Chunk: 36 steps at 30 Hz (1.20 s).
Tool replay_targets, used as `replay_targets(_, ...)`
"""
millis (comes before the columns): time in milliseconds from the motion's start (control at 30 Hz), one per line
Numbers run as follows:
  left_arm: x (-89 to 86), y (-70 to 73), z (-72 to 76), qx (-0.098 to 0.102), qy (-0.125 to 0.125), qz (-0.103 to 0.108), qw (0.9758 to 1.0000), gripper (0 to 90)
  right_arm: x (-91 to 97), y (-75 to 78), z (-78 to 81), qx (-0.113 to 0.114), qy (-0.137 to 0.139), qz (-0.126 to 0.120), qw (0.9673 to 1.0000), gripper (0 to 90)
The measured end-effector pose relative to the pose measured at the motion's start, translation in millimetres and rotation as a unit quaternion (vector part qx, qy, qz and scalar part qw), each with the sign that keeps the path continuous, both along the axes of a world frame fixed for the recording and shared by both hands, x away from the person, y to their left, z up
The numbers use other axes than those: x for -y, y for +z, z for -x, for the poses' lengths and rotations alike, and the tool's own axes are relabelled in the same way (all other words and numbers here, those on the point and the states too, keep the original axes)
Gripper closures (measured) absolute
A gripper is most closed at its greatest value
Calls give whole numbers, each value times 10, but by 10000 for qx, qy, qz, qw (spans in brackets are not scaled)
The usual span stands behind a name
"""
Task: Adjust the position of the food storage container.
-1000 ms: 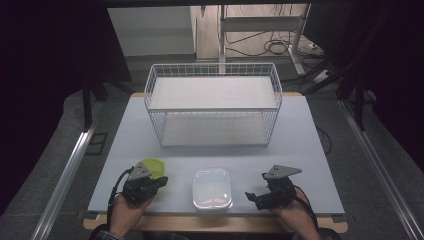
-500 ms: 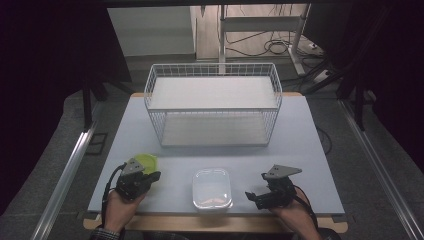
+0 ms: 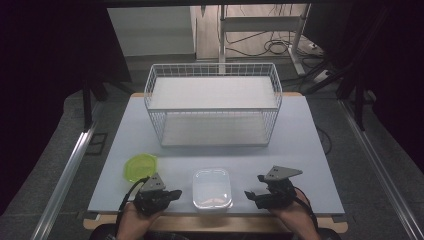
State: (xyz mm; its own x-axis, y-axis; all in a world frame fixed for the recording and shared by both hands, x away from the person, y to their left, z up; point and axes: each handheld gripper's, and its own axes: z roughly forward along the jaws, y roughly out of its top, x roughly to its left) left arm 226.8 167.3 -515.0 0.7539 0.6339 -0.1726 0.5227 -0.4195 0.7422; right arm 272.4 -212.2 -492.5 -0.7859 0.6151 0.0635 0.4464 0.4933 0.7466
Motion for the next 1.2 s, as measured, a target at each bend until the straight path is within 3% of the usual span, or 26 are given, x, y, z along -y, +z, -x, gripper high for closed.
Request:
replay_targets(100,74,-21,17,-50,-173,5,9998,894,-13,-6,8,-58,41,26,10000,318)
replay_targets(200,224,-56,54,-156,-503,-24,9986,894,-60,5,58,-115,196,122,9997,383)
replay_targets(367,309,-67,81,-140,-626,-111,9979,894,-112,15,115,-142,376,229,9989,439)
replay_targets(467,387,-72,65,-143,-656,-99,9977,894,-131,32,162,-100,503,423,9978,515)
replay_targets(733,693,-71,20,-19,-955,-156,9953,890,-23,60,194,-247,436,414,9979,666)
replay_targets(767,693,-71,20,-19,-955,-156,9953,890,-12,58,195,-254,451,434,9977,688)
replay_targets(800,677,-61,6,24,-911,-304,9954,891,-4,56,200,-288,462,429,9976,727)
replay_targets(900,589,-54,-48,21,-692,-366,9969,894,-1,52,211,-360,539,417,9970,793)
replay_targets(967,466,-51,-155,20,-414,-379,9984,894,-29,48,227,-467,638,359,9962,842)
replay_targets(1067,345,-41,-342,49,-129,-312,9994,894,-139,30,254,-522,796,348,9948,853)
replay_targets(1200,350,-24,-500,119,-22,-321,9994,893,-212,6,244,-543,822,355,9945,850)
